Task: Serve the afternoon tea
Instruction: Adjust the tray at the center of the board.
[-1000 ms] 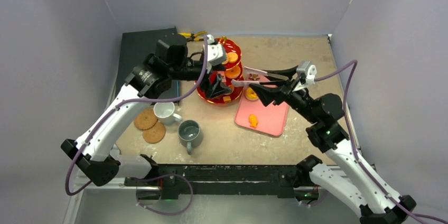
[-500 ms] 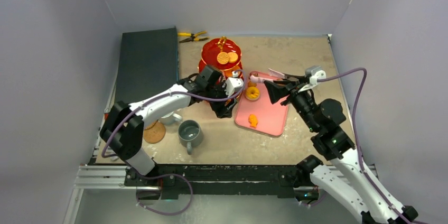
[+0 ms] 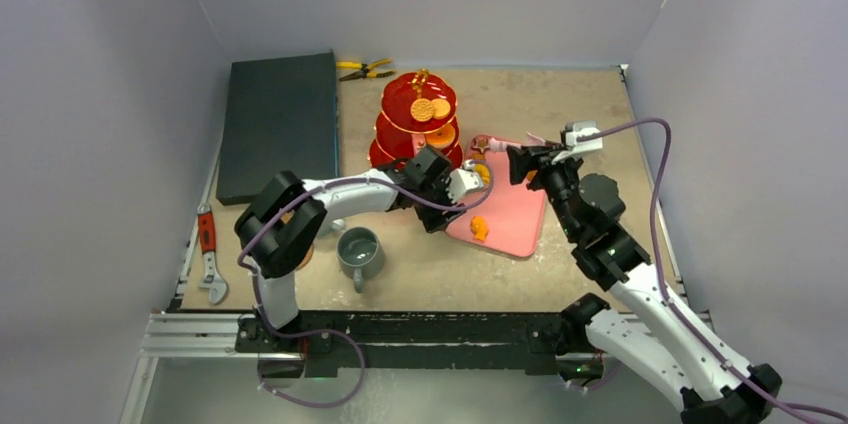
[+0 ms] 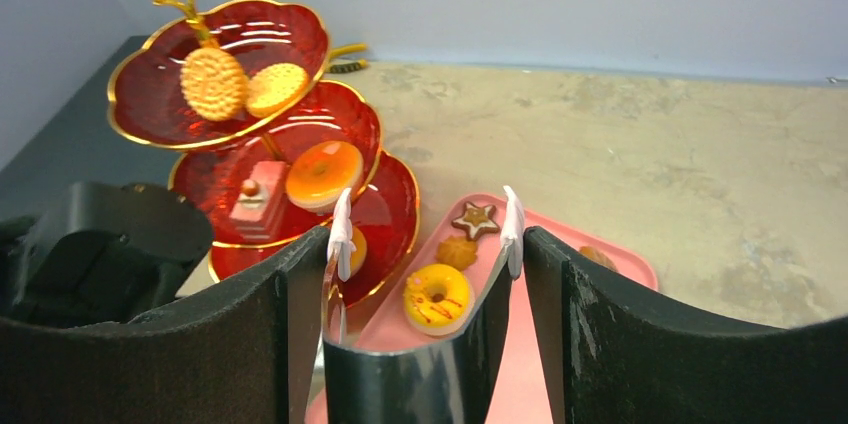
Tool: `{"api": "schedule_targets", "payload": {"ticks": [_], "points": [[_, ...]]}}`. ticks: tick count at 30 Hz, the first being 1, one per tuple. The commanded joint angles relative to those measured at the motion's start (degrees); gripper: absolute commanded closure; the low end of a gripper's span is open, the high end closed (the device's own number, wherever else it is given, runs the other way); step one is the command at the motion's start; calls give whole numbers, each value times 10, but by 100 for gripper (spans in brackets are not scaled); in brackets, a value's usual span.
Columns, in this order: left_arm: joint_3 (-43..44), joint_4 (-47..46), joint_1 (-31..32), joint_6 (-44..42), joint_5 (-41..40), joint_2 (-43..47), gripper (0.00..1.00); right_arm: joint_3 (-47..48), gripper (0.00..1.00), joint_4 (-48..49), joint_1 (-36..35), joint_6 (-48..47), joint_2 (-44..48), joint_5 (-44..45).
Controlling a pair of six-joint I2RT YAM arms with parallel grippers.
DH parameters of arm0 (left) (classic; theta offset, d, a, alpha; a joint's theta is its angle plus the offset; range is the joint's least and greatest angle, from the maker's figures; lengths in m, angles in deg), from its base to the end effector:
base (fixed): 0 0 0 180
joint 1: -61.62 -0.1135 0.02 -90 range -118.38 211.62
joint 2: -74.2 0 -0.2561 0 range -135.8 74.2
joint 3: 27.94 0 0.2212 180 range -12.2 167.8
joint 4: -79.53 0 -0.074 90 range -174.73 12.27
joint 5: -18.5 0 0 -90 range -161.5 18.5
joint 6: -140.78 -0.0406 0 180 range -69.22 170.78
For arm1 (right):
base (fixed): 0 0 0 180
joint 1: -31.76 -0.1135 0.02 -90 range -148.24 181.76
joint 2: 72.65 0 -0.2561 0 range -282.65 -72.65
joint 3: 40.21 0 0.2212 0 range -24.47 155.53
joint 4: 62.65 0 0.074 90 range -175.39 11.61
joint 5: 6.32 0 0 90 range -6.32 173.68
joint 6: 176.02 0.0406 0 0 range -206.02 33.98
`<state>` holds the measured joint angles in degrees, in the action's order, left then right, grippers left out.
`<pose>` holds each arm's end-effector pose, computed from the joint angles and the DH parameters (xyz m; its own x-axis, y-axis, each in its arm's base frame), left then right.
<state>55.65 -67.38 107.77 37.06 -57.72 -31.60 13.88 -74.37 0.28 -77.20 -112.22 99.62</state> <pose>0.2418 -0.2657 0.1831 -0.3649 0.7124 -0.5995 0.9068 0.4180 -0.0552 0.1334 0.0686 0.3376 0.0000 0.1729 -0.9849 -0.2714 0.9480 0.1664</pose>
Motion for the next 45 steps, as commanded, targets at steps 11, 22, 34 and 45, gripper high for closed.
{"api": "schedule_targets", "payload": {"ticks": [11, 22, 34, 45], "points": [[-145, -142, 97, -305, -56, 96, 39, 2, 27, 77, 14, -4, -57, 72], [-166, -244, 135, -417, -81, 95, 43, 8, 27, 72, 18, 1, -58, 57], [-107, -71, 139, -405, -11, 52, 55, 12, 26, 68, 25, 1, -60, 59], [-61, -124, 140, -350, -102, -24, 90, 17, 26, 68, 32, 0, -70, 71]]}}
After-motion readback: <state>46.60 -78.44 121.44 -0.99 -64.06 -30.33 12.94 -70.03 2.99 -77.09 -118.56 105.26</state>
